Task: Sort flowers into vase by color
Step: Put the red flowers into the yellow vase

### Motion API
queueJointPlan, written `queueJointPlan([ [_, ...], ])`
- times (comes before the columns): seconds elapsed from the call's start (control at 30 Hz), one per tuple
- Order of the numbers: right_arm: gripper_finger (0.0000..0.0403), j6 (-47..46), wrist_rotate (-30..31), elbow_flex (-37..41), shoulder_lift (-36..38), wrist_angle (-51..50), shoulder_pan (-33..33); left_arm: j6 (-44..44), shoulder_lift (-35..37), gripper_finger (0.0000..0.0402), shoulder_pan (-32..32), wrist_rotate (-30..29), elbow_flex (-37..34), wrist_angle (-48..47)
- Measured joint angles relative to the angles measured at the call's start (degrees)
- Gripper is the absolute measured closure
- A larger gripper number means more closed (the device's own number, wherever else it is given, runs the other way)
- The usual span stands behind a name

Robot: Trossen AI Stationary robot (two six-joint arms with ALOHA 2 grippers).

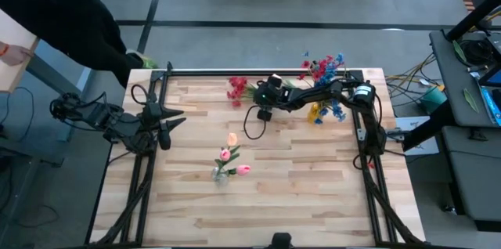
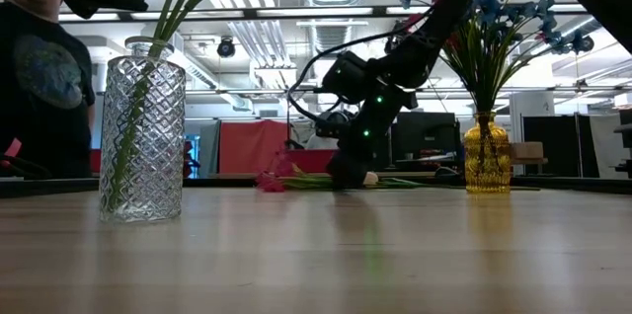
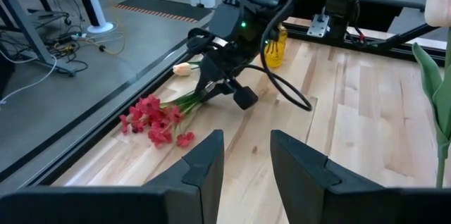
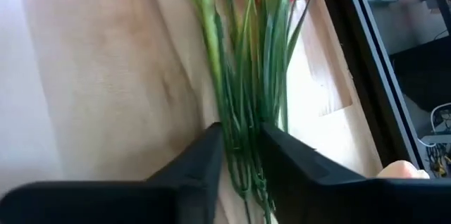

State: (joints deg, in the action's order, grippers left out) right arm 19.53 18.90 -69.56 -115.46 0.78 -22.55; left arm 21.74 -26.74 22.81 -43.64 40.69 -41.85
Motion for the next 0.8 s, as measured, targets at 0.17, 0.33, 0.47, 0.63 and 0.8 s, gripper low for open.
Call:
queueJointPlan([
  [0.17,0.0382,-0.4,-1.4,0.0,-0.1,-0.2,0.1,0.0,0.0,0.0299,0.0,0.0,0.0,0.0],
  [0.33,0.0389,-1.7,-1.3,0.0,0.3,-0.6,1.1,0.0,0.0,0.0299,0.0,0.0,0.0,0.0],
  [0.47,0.0390,-3.6,-1.3,0.0,1.0,-0.6,2.0,0.0,0.0,0.0299,0.0,-0.7,0.0,0.0],
  [0.63,0.0390,-4.8,-1.3,0.0,2.7,-0.5,2.9,0.0,0.0,0.0299,0.0,-0.9,0.0,0.0],
  [0.8,0.0390,-5.5,-1.1,0.0,4.8,-0.8,3.2,0.0,0.0,0.0299,0.0,-0.9,0.0,0.0],
])
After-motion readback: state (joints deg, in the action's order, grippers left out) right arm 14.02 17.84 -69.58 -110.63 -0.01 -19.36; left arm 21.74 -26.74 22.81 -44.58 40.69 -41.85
